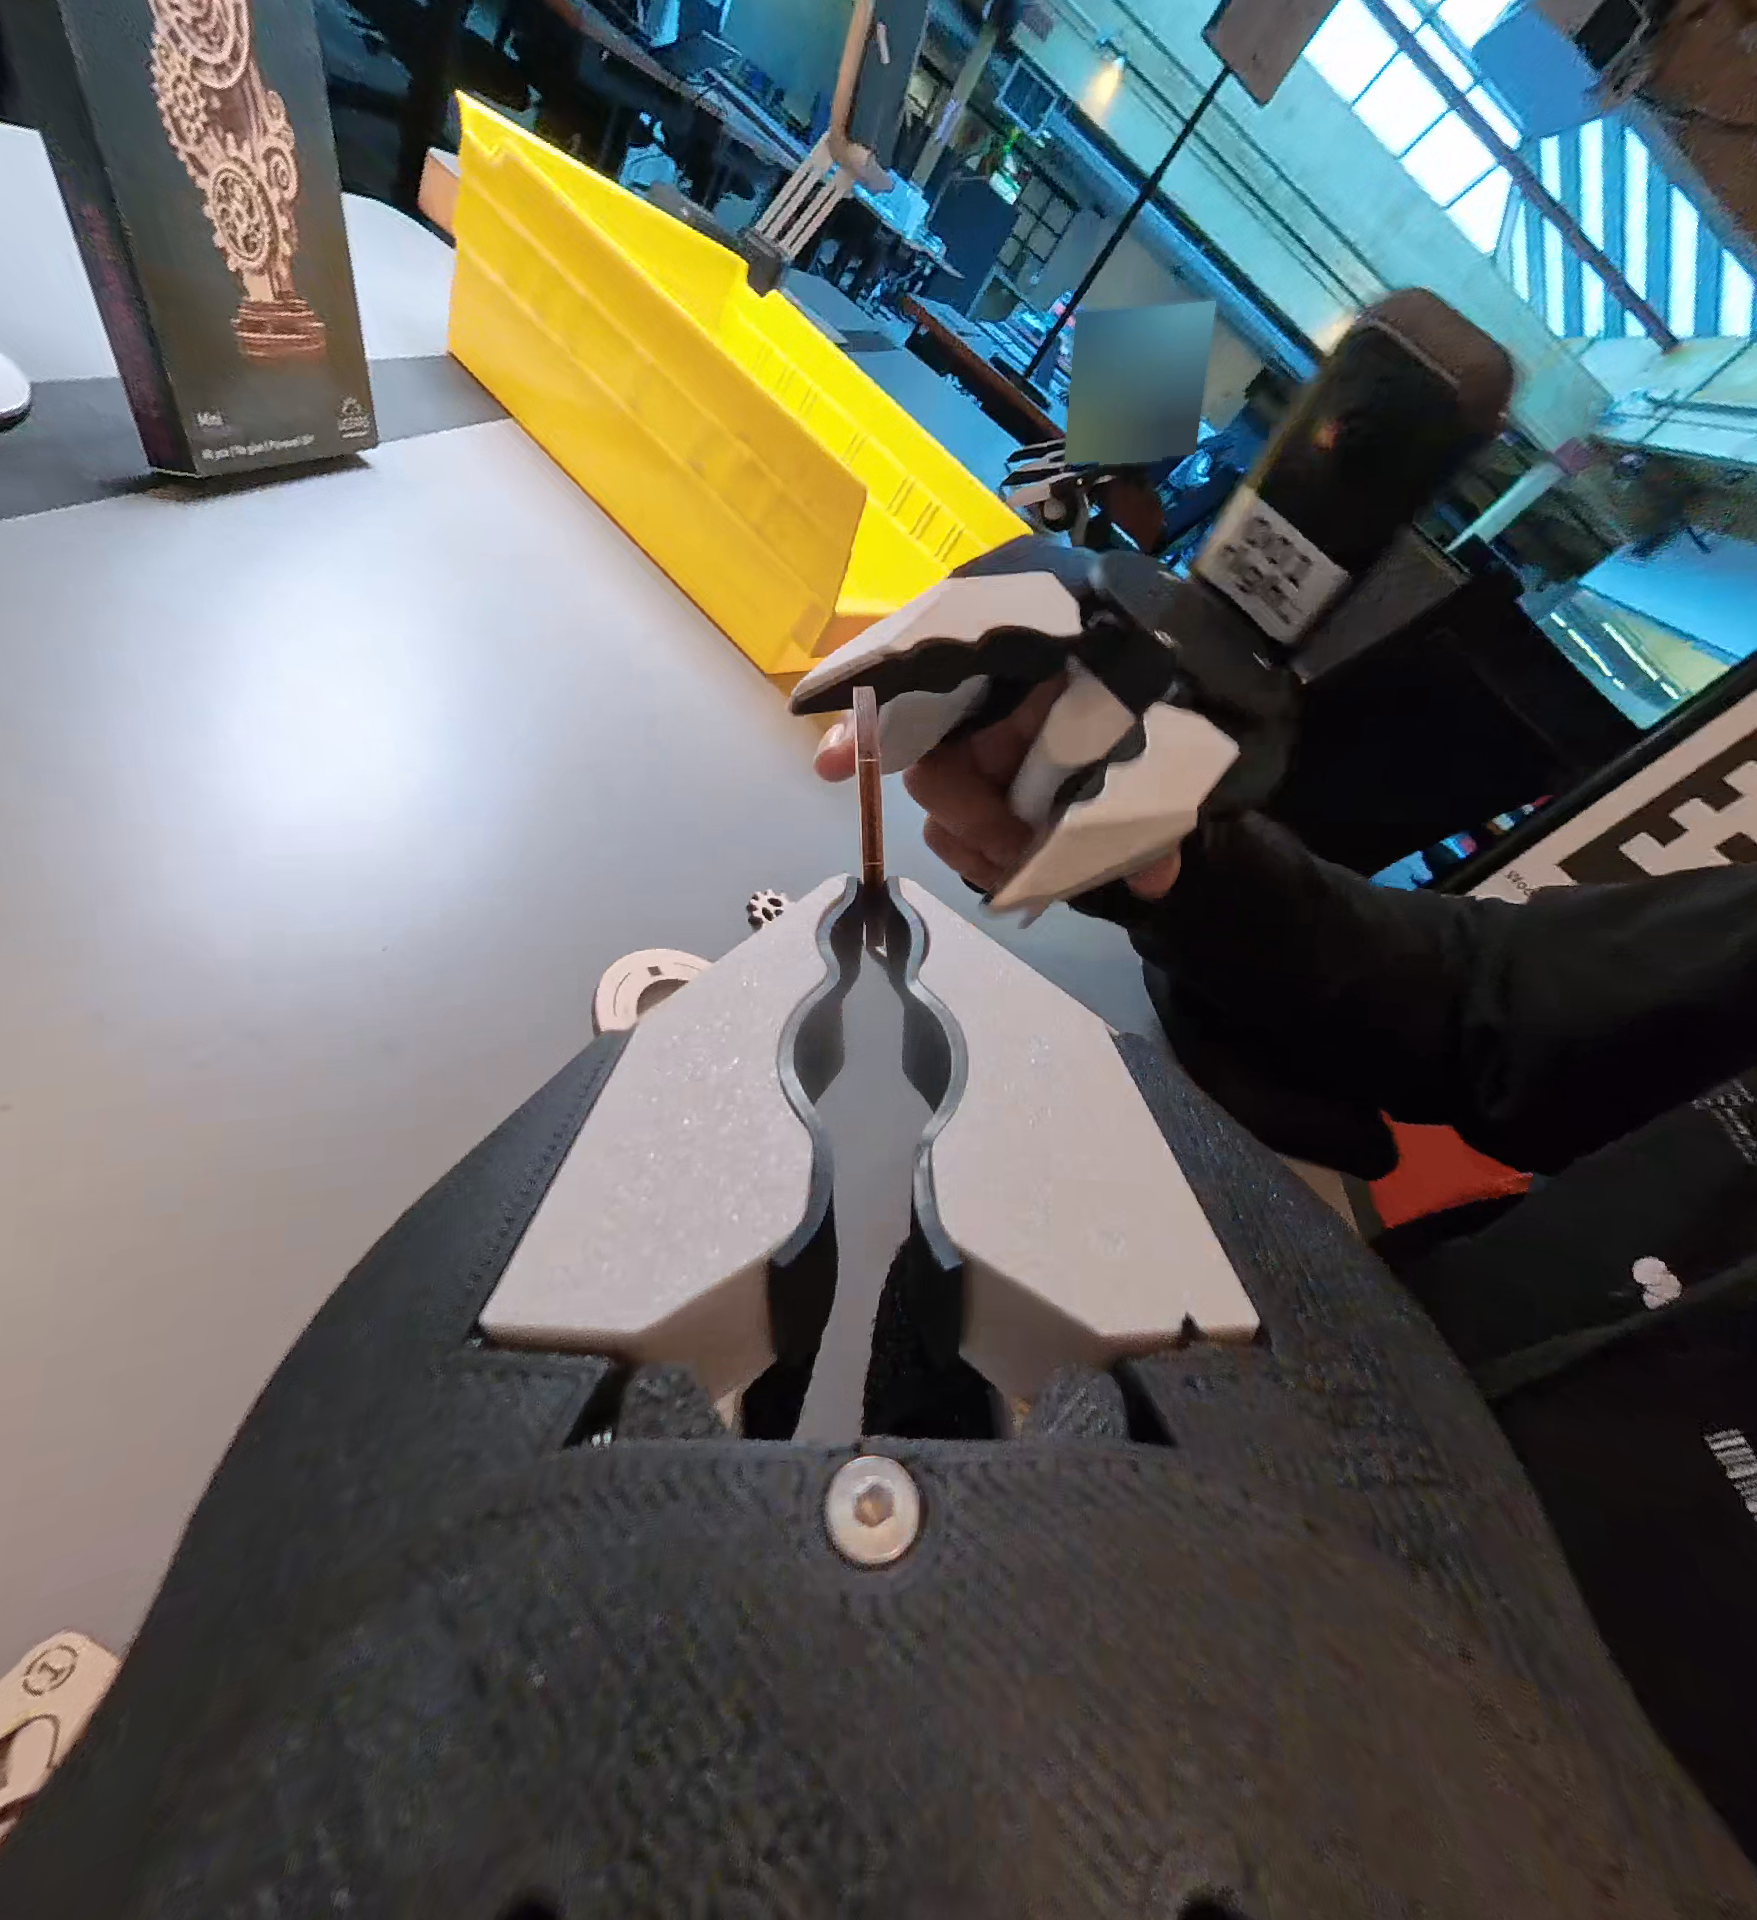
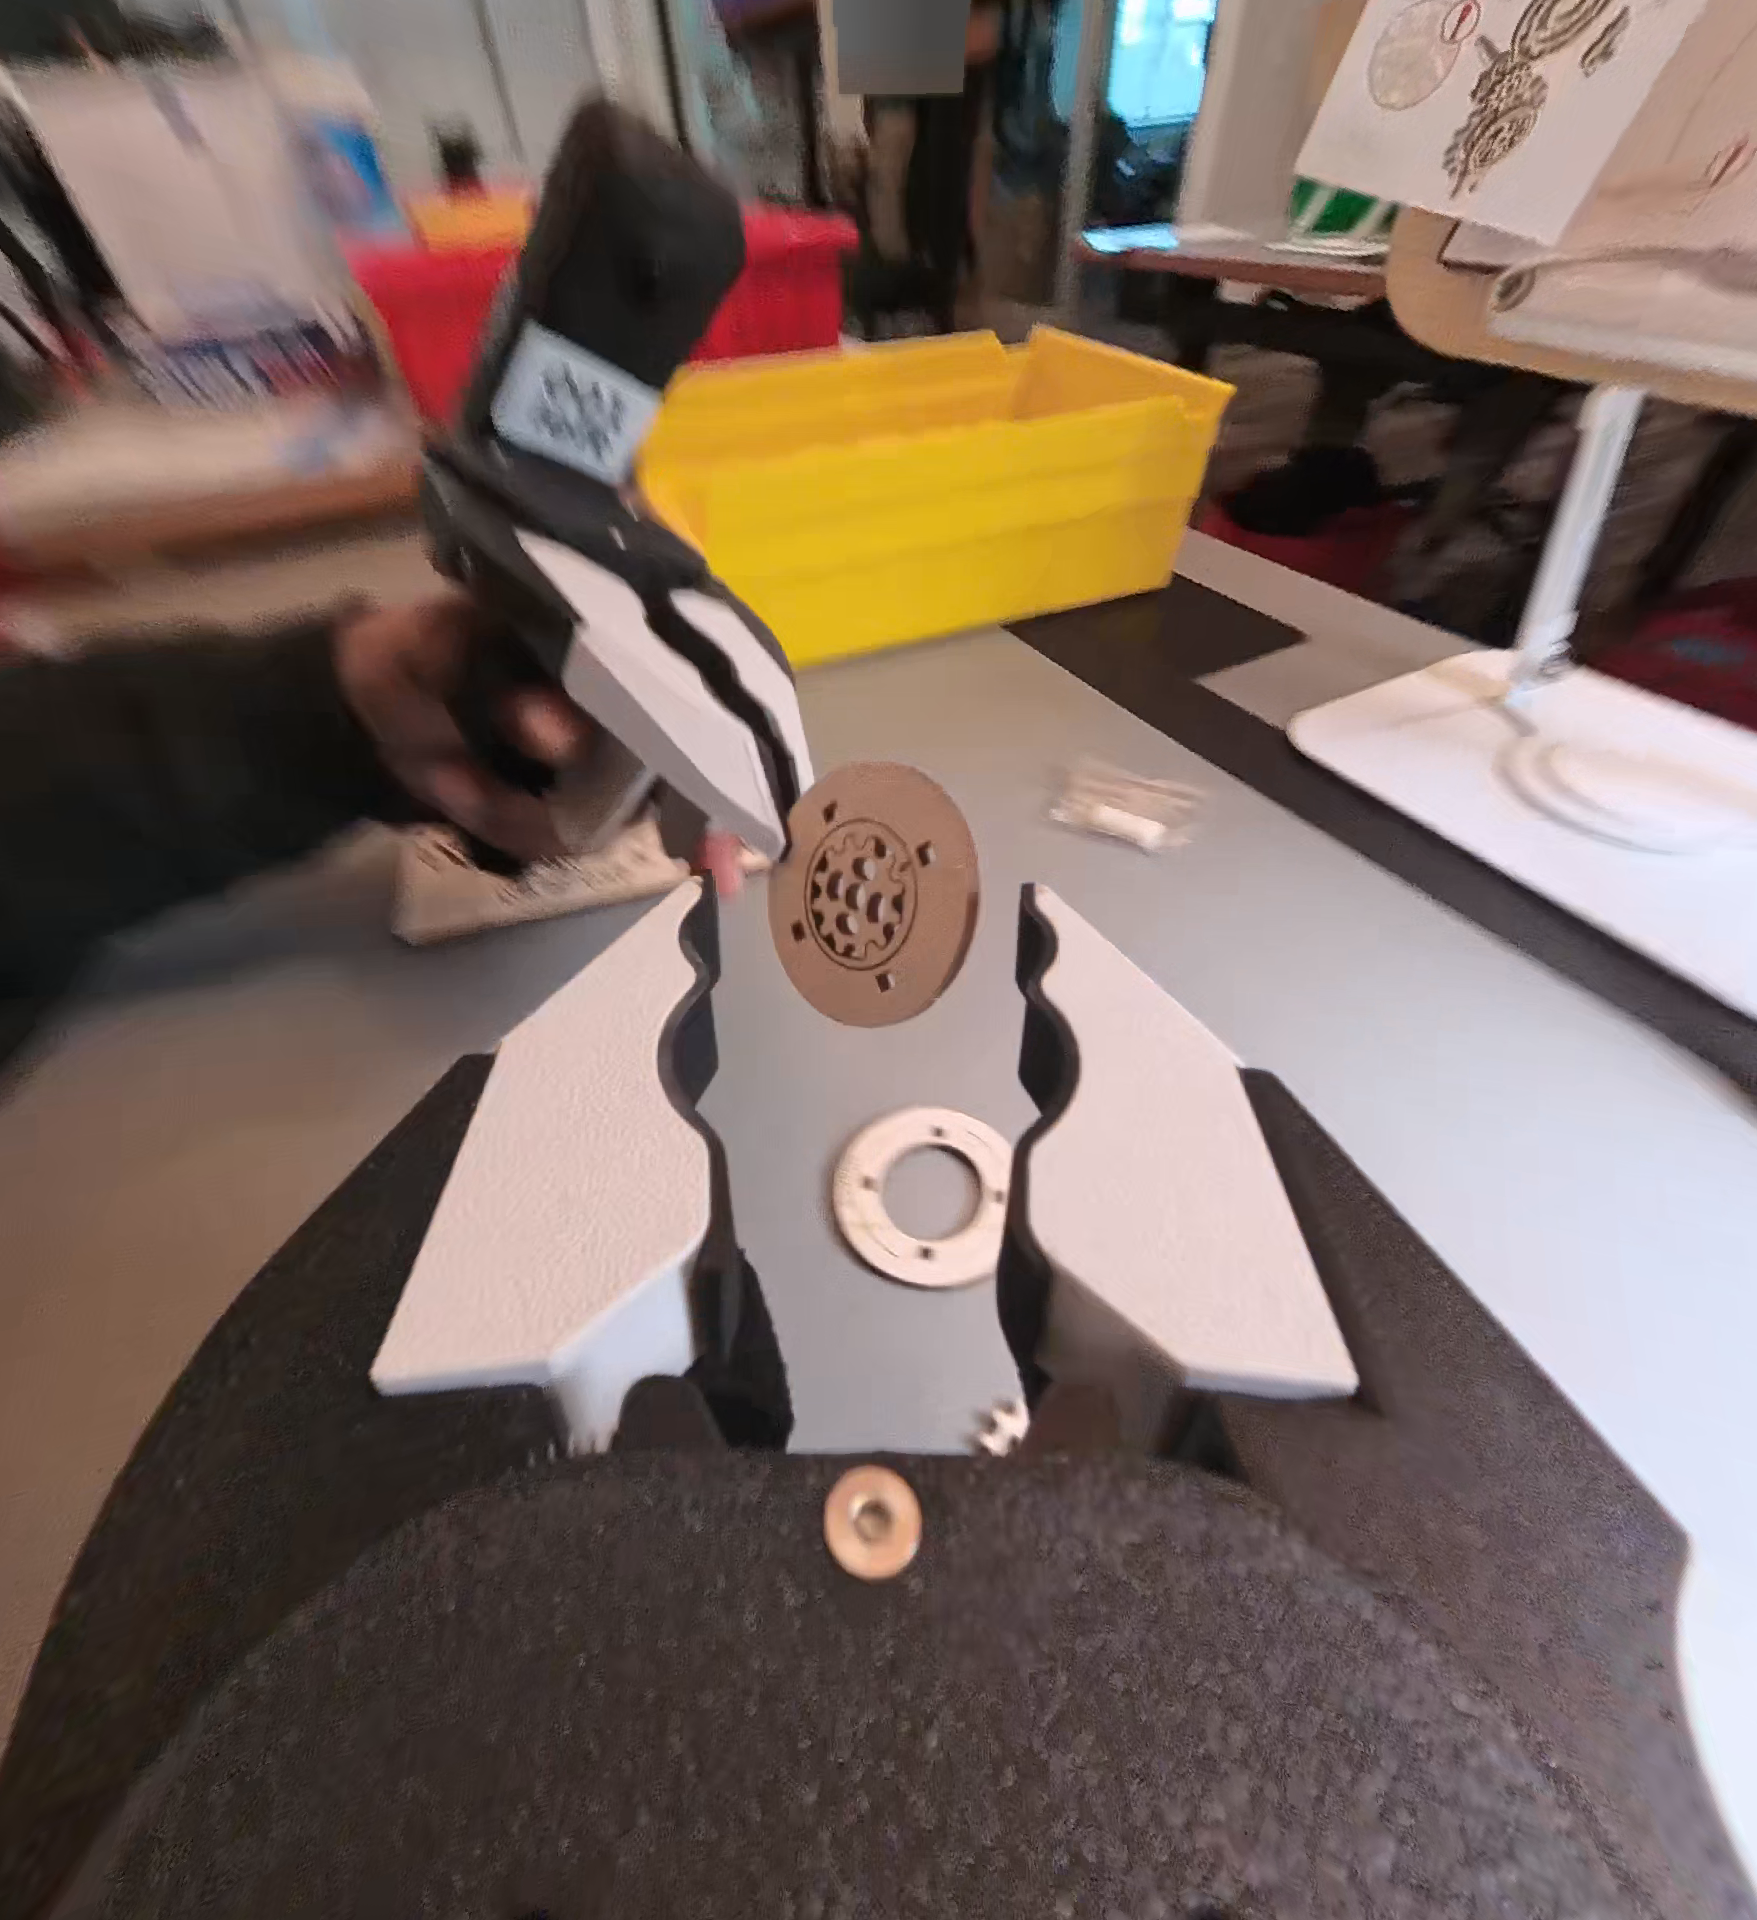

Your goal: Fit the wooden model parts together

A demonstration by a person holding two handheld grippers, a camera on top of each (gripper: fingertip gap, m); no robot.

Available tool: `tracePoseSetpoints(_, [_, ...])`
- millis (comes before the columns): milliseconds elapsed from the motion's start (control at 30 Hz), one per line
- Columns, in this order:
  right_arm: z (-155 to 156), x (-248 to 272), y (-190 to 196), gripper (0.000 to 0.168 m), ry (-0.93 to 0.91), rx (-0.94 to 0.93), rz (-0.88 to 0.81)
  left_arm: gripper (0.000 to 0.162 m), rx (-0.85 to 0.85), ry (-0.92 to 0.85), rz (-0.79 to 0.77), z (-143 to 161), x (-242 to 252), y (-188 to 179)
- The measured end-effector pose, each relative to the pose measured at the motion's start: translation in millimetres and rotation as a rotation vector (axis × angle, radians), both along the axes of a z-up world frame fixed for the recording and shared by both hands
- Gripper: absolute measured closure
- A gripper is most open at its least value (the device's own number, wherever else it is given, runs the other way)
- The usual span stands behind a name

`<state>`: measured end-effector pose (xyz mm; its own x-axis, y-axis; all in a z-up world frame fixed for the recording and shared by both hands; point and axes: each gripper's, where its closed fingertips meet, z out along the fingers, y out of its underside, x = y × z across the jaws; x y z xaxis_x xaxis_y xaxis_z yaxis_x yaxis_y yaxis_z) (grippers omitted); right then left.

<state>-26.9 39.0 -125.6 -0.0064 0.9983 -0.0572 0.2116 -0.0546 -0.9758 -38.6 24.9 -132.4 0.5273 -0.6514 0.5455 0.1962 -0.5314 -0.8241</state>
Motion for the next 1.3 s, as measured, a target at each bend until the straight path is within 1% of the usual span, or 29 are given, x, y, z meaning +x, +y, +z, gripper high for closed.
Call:
tracePoseSetpoints(67, [11.4,4.8,-3.1,0.121,0.089,-0.196,0.086,0.160,0.026,-0.005,-0.034,3.8,0.9,-5.9])
tracePoseSetpoints(100, [13.9,6.2,-5.0,0.124,0.112,-0.260,0.124,0.160,0.034,-0.020,-0.055,6.8,3.1,-9.1])
tracePoseSetpoints(167, [12.7,6.7,-11.8,0.136,0.114,-0.330,0.182,0.160,0.048,-0.043,-0.081,12.1,8.5,-13.5])
tracePoseSetpoints(233, [14.3,6.4,-15.7,0.157,0.131,-0.348,0.198,0.160,0.056,-0.065,-0.098,16.3,13.4,-16.4])
tracePoseSetpoints(267, [16.4,6.6,-15.7,0.160,0.144,-0.352,0.197,0.160,0.056,-0.070,-0.101,17.0,14.9,-17.2])
tracePoseSetpoints(400, [19.7,8.3,-16.7,0.161,0.149,-0.387,0.216,0.160,0.057,-0.093,-0.089,21.2,16.6,-18.5])
tracePoseSetpoints(467, [22.1,9.0,-17.1,0.165,0.159,-0.393,0.216,0.159,0.072,-0.105,-0.060,23.1,16.1,-15.6])
tracePoseSetpoints(533, [21.1,7.4,-15.9,0.167,0.155,-0.380,0.195,0.144,0.066,-0.114,-0.053,21.9,16.9,-13.4])
tracePoseSetpoints(567, [21.5,7.2,-16.4,0.167,0.159,-0.374,0.196,0.146,0.057,-0.115,-0.056,20.8,17.9,-13.3])
tracePoseSetpoints(600, [21.8,7.5,-17.3,0.167,0.159,-0.381,0.202,0.154,0.057,-0.103,-0.043,19.1,17.3,-11.7])
tracePoseSetpoints(633, [20.9,7.3,-17.0,0.167,0.154,-0.389,0.202,0.158,0.064,-0.087,-0.028,17.8,16.4,-10.4])
tracePoseSetpoints(767, [14.4,8.4,-16.9,0.167,0.133,-0.430,0.221,0.159,0.060,-0.085,-0.015,15.9,15.3,-9.3])
tracePoseSetpoints(833, [6.7,7.7,-16.9,0.163,0.106,-0.437,0.227,0.160,0.049,-0.101,-0.009,15.7,14.2,-9.0])
tracePoseSetpoints(1100, [7.0,6.4,-18.0,0.165,0.115,-0.440,0.232,0.160,0.042,-0.105,-0.007,15.1,13.4,-10.4])
tracePoseSetpoints(1200, [5.8,6.3,-19.9,0.168,0.103,-0.410,0.230,0.156,0.044,-0.093,-0.002,11.8,14.6,-9.5])
tracePoseSetpoints(1300, [6.6,6.8,-21.5,0.168,0.098,-0.419,0.240,0.158,0.061,-0.109,-0.005,13.5,16.0,-11.0])
